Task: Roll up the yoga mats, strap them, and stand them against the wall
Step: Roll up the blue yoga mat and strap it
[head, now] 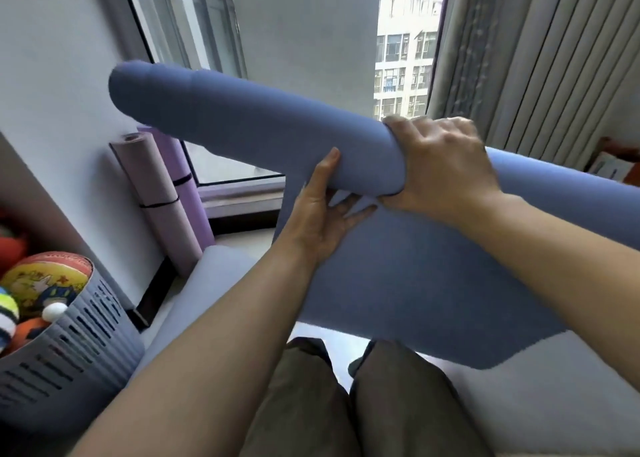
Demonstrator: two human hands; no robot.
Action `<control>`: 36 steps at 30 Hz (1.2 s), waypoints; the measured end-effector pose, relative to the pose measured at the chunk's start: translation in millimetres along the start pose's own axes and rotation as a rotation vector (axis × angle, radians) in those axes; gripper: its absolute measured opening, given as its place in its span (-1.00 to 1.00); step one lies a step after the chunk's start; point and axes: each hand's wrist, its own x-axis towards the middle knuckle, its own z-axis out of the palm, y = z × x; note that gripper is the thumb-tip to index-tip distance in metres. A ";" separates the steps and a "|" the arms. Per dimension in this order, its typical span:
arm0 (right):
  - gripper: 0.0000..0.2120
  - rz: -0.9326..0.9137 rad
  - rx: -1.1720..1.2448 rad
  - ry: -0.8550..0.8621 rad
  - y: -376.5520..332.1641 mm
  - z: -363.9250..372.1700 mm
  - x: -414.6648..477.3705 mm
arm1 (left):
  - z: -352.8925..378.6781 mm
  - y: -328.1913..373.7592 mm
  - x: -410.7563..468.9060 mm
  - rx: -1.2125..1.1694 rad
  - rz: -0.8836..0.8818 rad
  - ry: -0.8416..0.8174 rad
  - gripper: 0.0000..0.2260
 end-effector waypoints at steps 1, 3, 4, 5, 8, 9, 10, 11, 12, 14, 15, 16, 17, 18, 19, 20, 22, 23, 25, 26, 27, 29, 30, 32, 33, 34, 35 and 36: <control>-0.16 -0.014 0.005 -0.010 -4.0 3.7 -2.4 | -4.8 -2.2 -4.9 -0.005 0.003 0.014 -0.46; -0.16 -0.045 0.017 -0.068 -13.4 20.2 -17.1 | -20.8 -15.0 -22.0 -0.001 -0.021 0.067 -0.47; -0.16 -0.061 0.026 -0.107 -18.4 30.4 -27.9 | -30.4 -23.1 -32.5 -0.008 -0.049 0.112 -0.47; -0.15 -0.072 0.040 -0.152 -23.8 40.3 -39.7 | -40.5 -32.2 -44.1 -0.029 -0.089 0.161 -0.45; -0.14 -0.097 0.043 -0.316 -41.7 62.9 -74.2 | -65.7 -56.9 -74.9 -0.041 -0.208 0.316 -0.44; -0.15 -0.098 0.055 -0.362 -45.9 67.3 -83.7 | -73.1 -62.8 -83.5 -0.008 -0.242 0.344 -0.47; -0.16 -0.102 0.075 -0.404 -50.5 70.8 -92.7 | -80.2 -67.4 -92.5 0.041 -0.275 0.366 -0.50; -0.18 -0.107 0.098 -0.445 -54.7 72.6 -100.6 | -86.3 -68.9 -101.0 0.092 -0.313 0.374 -0.51; -0.19 -0.120 0.113 -0.478 -57.3 73.0 -106.7 | -92.1 -68.3 -108.5 0.161 -0.362 0.360 -0.50; -0.18 -0.156 0.114 -0.534 -61.8 73.7 -115.5 | -103.4 -60.0 -123.2 0.345 -0.522 0.285 -0.42; -0.17 -0.176 0.101 -0.557 -63.5 73.1 -118.9 | -106.5 -51.4 -130.9 0.462 -0.623 0.236 -0.38; -0.17 -0.196 0.086 -0.574 -65.0 72.5 -121.5 | -109.4 -42.0 -137.7 0.599 -0.708 0.178 -0.37; -0.17 -0.218 0.074 -0.585 -66.0 72.2 -124.1 | -111.0 -32.8 -143.9 0.752 -0.759 0.105 -0.42; -0.17 -0.242 0.069 -0.589 -67.1 72.0 -126.6 | -110.9 -23.9 -149.3 0.909 -0.752 0.035 -0.52; -0.17 -0.269 0.066 -0.589 -68.2 72.2 -128.9 | -108.7 -15.5 -153.8 1.050 -0.668 -0.018 -0.64; -0.17 -0.295 0.062 -0.590 -69.8 72.2 -131.4 | -105.9 -9.1 -157.3 1.168 -0.515 -0.048 -0.75; -0.18 -0.349 0.047 -0.602 -72.7 73.3 -135.3 | -99.6 -0.7 -161.5 1.432 -0.095 -0.067 -0.83; -0.19 -0.375 0.040 -0.603 -73.5 73.9 -136.0 | -96.1 0.9 -162.2 1.633 0.089 -0.095 -0.73; -0.17 -0.411 0.025 -0.562 -71.8 71.5 -132.0 | -93.0 -5.4 -159.7 2.099 0.194 -0.214 -0.35; -0.16 -0.422 0.021 -0.520 -70.2 68.0 -128.0 | -93.1 -11.0 -157.3 2.283 0.144 -0.232 -0.21; -0.15 -0.431 0.016 -0.482 -69.0 63.5 -123.6 | -92.8 -15.7 -154.0 2.385 0.104 -0.215 -0.15; -0.13 -0.447 -0.007 -0.462 -67.8 52.3 -115.9 | -87.0 -18.0 -147.7 2.402 0.163 -0.123 -0.15; -0.13 -0.456 -0.019 -0.471 -68.0 46.9 -114.3 | -83.2 -16.4 -146.0 2.381 0.214 -0.100 -0.17; -0.14 -0.474 -0.026 -0.509 -69.1 35.7 -115.9 | -78.2 -14.6 -146.6 2.376 0.243 -0.107 -0.20; -0.16 -0.479 -0.024 -0.545 -70.6 30.4 -119.0 | -76.3 -14.7 -149.8 2.384 0.207 -0.135 -0.22; -0.18 -0.478 -0.020 -0.600 -71.8 26.5 -124.0 | -75.2 -16.0 -153.7 2.389 0.157 -0.173 -0.23; -0.20 -0.479 -0.012 -0.661 -73.5 24.4 -130.3 | -75.0 -18.4 -158.2 2.385 0.100 -0.215 -0.24; -0.21 -0.482 0.001 -0.721 -75.3 24.1 -137.3 | -75.1 -22.1 -162.2 2.367 0.028 -0.261 -0.26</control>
